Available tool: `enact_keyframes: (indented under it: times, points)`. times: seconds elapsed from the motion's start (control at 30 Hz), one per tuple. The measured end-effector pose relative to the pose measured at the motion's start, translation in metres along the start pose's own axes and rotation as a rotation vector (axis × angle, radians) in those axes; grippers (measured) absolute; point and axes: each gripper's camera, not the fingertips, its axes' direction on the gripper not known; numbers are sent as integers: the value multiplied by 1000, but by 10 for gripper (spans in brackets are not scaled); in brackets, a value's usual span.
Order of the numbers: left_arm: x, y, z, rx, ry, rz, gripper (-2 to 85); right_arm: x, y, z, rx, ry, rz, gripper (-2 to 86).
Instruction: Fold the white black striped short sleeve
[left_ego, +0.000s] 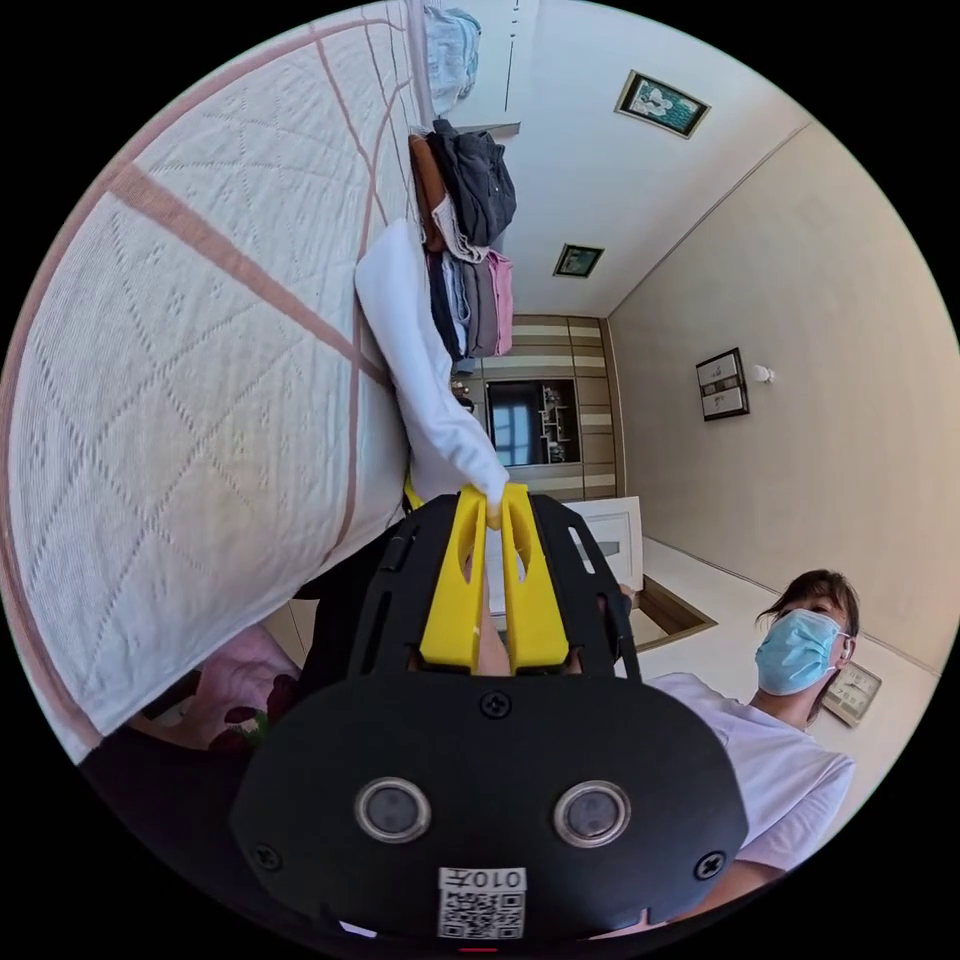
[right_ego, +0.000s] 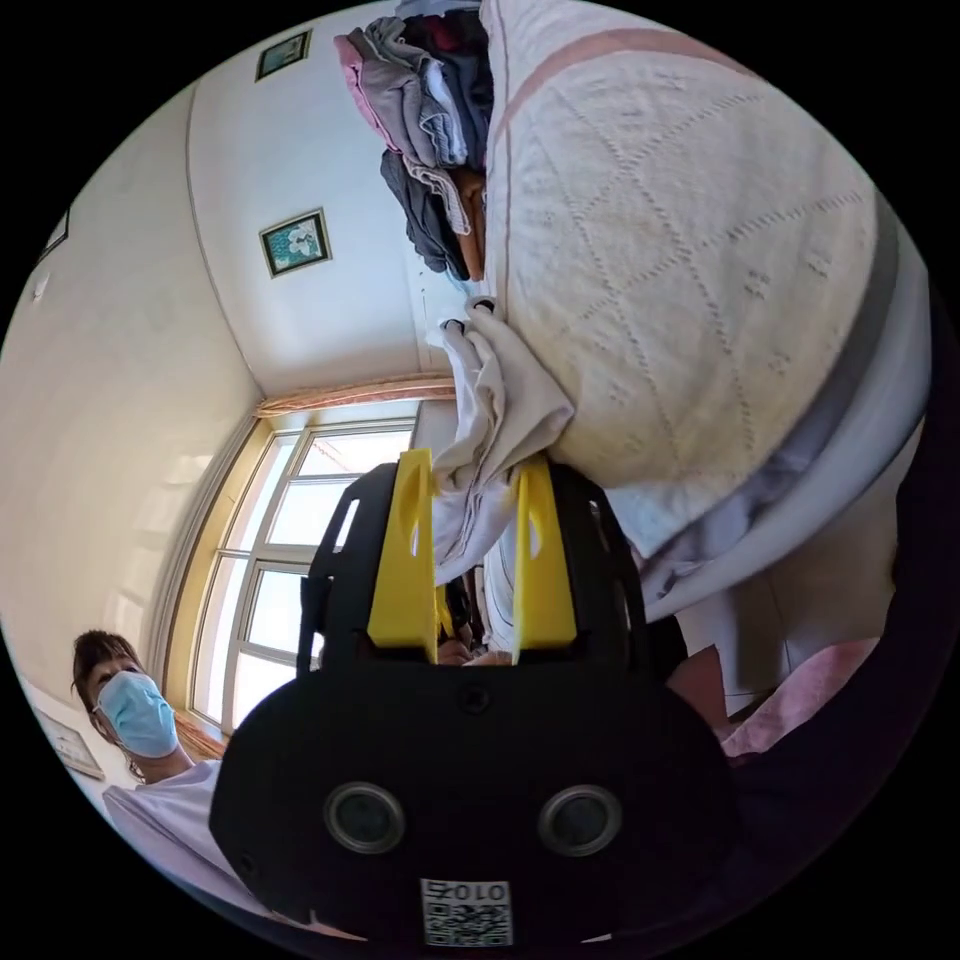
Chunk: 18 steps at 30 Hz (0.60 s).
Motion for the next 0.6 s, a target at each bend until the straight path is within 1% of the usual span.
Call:
enact_keyframes:
  times: [0.07, 0.13, 0.17, 0.23, 0.27, 0.3, 0.33, 0.4, 0.47, 0.53, 0.6]
  points:
    - [1, 6, 7, -9, -9, -1, 45, -12, -7, -1, 1, 40, -22, 80]
    - [6, 11, 19, -51, -13, 56, 68, -26, -12, 0, -1, 102, -45, 72]
    - [8, 12, 22, -70, -19, 77, 78, -32, -17, 0, -3, 96, -45, 70]
    - [11, 21, 33, -141, -108, 94, 117, -39, -26, 2, -25, 46, -44, 67]
    - [10, 23, 35, -147, -126, 89, 120, -44, -31, 3, -33, 42, -46, 66]
    - [5, 28, 38, -133, -104, 66, 127, -46, -33, 4, -37, 45, -47, 66]
    - [-3, 32, 41, -98, -35, 21, 128, -49, -38, 6, -47, 47, -48, 65]
    - [-10, 37, 48, -54, -2, -30, 125, -51, -43, 9, -54, 38, -39, 65]
    - [-1, 41, 61, -46, -79, -25, 119, -53, -47, 12, -64, 39, -42, 65]
    - [21, 44, 85, -63, -220, 6, 111, -56, -49, 13, -75, 56, -57, 66]
    - [38, 45, 102, -56, -320, 30, 103, -56, -51, 15, -88, 86, -73, 66]
